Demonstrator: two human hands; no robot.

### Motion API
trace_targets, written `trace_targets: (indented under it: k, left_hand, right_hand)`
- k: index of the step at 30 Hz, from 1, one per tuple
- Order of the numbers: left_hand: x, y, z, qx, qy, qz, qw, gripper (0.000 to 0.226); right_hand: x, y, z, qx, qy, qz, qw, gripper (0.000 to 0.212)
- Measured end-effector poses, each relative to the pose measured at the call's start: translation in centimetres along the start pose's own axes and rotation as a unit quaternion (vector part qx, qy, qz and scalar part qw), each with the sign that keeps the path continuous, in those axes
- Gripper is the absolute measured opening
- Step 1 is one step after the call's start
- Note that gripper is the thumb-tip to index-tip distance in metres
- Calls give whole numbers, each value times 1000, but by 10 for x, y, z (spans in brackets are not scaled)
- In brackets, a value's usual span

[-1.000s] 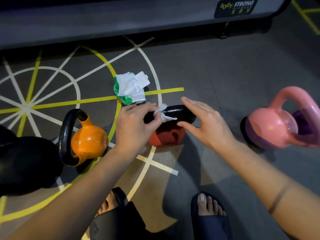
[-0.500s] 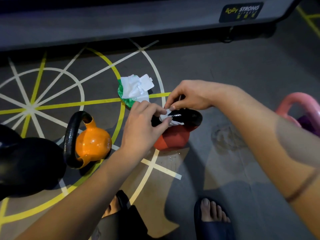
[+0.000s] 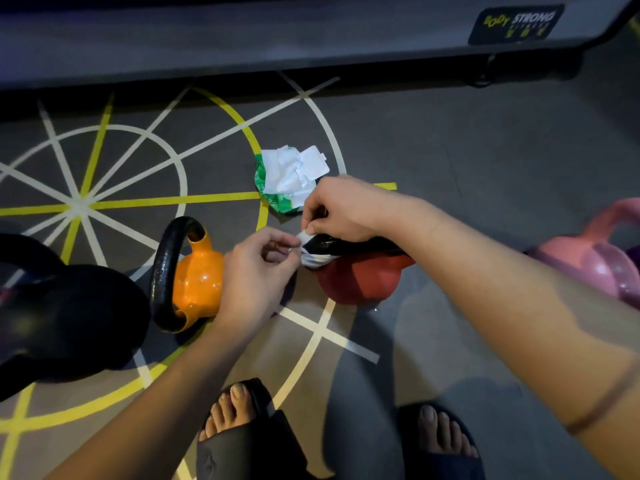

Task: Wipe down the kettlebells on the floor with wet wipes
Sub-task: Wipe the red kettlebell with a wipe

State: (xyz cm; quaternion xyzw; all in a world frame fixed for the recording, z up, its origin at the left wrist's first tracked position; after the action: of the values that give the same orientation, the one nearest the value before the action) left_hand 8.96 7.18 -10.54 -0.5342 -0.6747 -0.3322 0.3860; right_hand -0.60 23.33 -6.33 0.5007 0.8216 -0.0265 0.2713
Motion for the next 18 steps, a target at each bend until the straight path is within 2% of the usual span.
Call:
trace_targets:
  k: [3, 5, 7, 9, 12, 16, 18]
  left_hand:
    - [-12, -4, 5, 0, 6, 4, 1000, 13]
    - [-17, -5, 6, -14, 31, 6, 999, 18]
    - [-18, -7, 4, -38, 31, 37, 998, 24]
    - [-18, -8, 1, -84, 23, 55, 995, 32]
    - [-19, -9, 2, -151, 36, 49, 987, 45]
    - [-20, -14, 9, -141, -4, 93, 986, 50]
    - [-20, -18, 9, -141, 15, 75, 987, 47]
  right_hand:
    - [1, 2, 3, -2, 4, 16, 1000, 17]
    - [6, 16, 2, 22, -33, 16, 999, 20]
    - [14, 39, 2, 66, -50, 0, 997, 35]
    - [22, 60, 11, 114, 35, -41, 992, 52]
    - [29, 74, 28, 218, 139, -90, 962, 56]
    - [34, 76, 37, 300, 179, -89, 933, 58]
    - [39, 81, 41, 325, 189, -91, 922, 58]
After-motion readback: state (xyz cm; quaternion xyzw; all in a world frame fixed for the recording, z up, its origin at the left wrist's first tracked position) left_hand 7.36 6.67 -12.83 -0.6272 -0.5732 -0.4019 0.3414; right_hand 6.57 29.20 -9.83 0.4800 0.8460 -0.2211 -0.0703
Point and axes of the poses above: each hand's wrist, its own y-axis away from the middle knuckle, its own z-axis out of the palm, x = y × z, the point moved 2 cm from there along -y, towards the middle knuckle, and after that the axes turned 7 degrees about x, right-handed, at the moved point
